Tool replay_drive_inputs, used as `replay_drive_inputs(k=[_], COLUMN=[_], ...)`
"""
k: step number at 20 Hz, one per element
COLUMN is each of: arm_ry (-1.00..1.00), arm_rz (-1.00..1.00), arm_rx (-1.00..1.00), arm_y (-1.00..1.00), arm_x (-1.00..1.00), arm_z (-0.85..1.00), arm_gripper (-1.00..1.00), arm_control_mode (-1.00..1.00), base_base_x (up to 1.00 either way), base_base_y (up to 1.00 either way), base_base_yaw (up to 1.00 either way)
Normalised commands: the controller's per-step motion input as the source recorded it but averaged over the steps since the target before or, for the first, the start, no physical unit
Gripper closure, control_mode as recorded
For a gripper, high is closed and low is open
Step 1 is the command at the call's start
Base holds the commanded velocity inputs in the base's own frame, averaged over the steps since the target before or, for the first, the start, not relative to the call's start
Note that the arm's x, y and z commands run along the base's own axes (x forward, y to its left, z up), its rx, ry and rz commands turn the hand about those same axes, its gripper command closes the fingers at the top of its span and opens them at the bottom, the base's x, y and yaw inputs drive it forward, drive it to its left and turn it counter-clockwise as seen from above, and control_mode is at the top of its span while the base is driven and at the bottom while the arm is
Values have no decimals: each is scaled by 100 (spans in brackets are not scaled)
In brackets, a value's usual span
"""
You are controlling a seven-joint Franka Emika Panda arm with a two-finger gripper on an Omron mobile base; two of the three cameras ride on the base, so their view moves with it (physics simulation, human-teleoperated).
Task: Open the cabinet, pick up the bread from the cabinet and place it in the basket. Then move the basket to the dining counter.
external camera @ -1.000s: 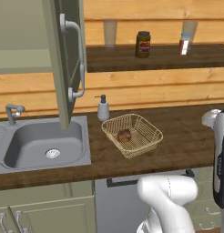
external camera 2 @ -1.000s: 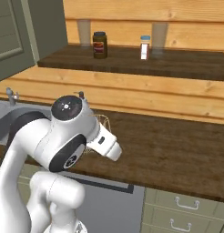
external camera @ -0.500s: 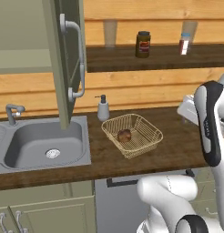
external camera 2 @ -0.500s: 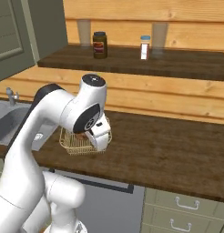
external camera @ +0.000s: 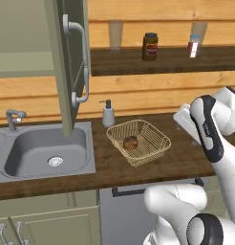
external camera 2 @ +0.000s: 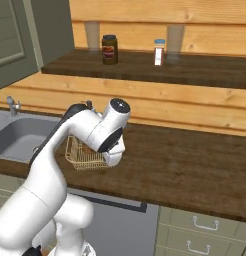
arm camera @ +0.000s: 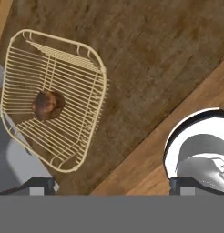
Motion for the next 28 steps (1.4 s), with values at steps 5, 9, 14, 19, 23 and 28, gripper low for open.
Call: replay_drive_inputs(k=[5, 9, 14, 19, 23, 28], arm_ry=[1, 5, 1, 0, 0, 0], arm_rz=[-8, -8, -21, -17, -16, -12], arm_rx=[-6, 0, 2, 0, 0, 0], arm_y=[9, 21, 57, 32, 13, 5], arm_x=[36, 28, 64, 29, 44, 27], arm_z=[-51, -67, -62, -49, -31, -25], arm_gripper=[-100, -100, -100, -100, -100, -100], arm_control_mode=[-100, -100, -100, -100, -100, -100], base_base_x=[0, 0, 0, 0, 0, 0], base_base_y=[0, 0, 0, 0, 0, 0], base_base_yaw=[0, 0, 0, 0, 0, 0])
